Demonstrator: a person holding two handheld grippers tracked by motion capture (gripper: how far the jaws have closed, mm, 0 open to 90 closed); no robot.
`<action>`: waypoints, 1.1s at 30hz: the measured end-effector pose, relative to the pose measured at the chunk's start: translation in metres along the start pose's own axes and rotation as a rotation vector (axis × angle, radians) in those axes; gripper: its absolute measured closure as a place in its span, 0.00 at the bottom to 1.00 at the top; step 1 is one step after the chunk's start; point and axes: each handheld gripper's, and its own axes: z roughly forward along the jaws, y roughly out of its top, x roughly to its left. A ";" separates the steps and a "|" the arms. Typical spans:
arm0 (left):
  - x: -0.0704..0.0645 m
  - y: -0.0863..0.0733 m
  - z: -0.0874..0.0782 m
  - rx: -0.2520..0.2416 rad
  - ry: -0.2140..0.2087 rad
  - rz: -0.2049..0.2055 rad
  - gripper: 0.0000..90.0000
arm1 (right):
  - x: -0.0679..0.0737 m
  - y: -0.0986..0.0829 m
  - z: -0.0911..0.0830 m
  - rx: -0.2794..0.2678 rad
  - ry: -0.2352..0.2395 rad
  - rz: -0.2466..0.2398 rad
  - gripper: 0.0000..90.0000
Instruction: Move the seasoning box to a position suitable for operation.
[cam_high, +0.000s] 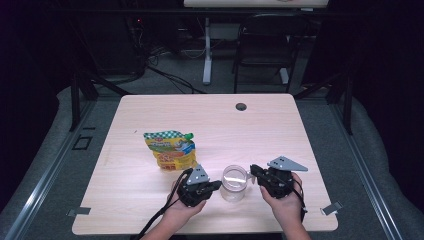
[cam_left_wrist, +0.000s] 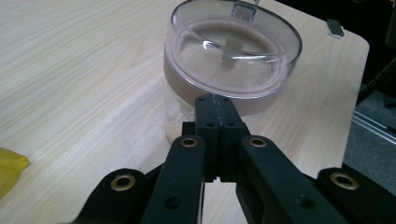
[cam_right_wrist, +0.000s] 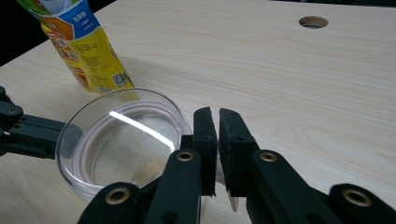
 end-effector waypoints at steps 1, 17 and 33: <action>0.001 0.000 0.000 0.002 -0.005 -0.002 1.00 | 0.000 0.000 0.000 0.000 0.000 0.001 0.95; 0.002 0.002 -0.001 -0.012 -0.011 -0.024 1.00 | 0.000 -0.001 0.000 -0.003 0.007 0.004 0.96; 0.001 0.010 -0.004 -0.034 -0.012 -0.016 1.00 | -0.002 -0.002 0.000 -0.008 0.013 0.029 0.95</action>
